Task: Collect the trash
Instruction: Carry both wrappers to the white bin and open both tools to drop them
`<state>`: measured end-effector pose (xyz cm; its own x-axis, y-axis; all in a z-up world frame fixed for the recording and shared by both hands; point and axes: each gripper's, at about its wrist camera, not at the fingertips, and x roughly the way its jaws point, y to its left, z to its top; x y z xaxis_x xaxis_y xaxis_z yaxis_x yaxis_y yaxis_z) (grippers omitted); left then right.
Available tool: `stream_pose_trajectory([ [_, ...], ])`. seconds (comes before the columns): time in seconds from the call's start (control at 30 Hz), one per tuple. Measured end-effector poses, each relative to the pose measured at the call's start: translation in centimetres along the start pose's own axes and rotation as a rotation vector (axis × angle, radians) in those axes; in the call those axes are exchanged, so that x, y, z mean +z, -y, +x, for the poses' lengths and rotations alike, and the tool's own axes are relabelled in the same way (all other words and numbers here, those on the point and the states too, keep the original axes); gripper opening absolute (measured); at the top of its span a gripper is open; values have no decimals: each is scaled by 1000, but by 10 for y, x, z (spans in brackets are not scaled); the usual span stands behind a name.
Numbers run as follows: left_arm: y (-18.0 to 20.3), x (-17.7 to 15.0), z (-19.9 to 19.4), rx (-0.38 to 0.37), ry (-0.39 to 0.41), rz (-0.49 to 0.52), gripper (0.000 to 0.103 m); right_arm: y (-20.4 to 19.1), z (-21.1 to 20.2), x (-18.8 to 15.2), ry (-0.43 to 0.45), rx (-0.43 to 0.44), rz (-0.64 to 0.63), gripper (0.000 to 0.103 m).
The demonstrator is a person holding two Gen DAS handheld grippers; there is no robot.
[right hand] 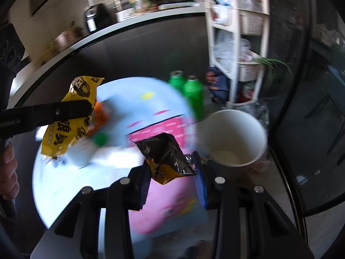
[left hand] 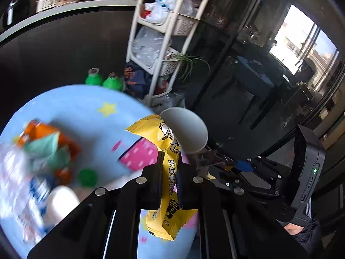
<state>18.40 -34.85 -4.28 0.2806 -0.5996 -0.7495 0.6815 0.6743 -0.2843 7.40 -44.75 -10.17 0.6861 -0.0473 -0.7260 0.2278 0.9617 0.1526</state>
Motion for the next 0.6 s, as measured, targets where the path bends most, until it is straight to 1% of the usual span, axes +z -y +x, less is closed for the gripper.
stream_pose_trajectory([
  [0.03, 6, 13, 20, -37, -19, -8, 9, 16, 6, 5, -2, -19, 12, 37],
  [0.1, 13, 29, 55, -82, -43, -17, 9, 44, 22, 13, -6, -45, 36, 37],
  [0.13, 19, 38, 71, -94, -58, -7, 9, 60, 32, 18, -14, -55, 53, 37],
  [0.2, 31, 53, 107, -91, -84, 32, 9, 83, 51, 23, -31, -63, 76, 37],
  [0.23, 34, 59, 124, -103, -105, 34, 9, 92, 60, 24, -38, -66, 82, 37],
  [0.27, 37, 61, 133, -109, -119, 31, 10, 100, 70, 24, -46, -68, 84, 37],
  [0.43, 47, 72, 186, -78, -176, 60, 10, 116, 112, 21, -95, -87, 60, 37],
  [0.6, 42, 68, 206, -47, -194, 71, 10, 132, 143, 16, -130, -107, 67, 40],
])
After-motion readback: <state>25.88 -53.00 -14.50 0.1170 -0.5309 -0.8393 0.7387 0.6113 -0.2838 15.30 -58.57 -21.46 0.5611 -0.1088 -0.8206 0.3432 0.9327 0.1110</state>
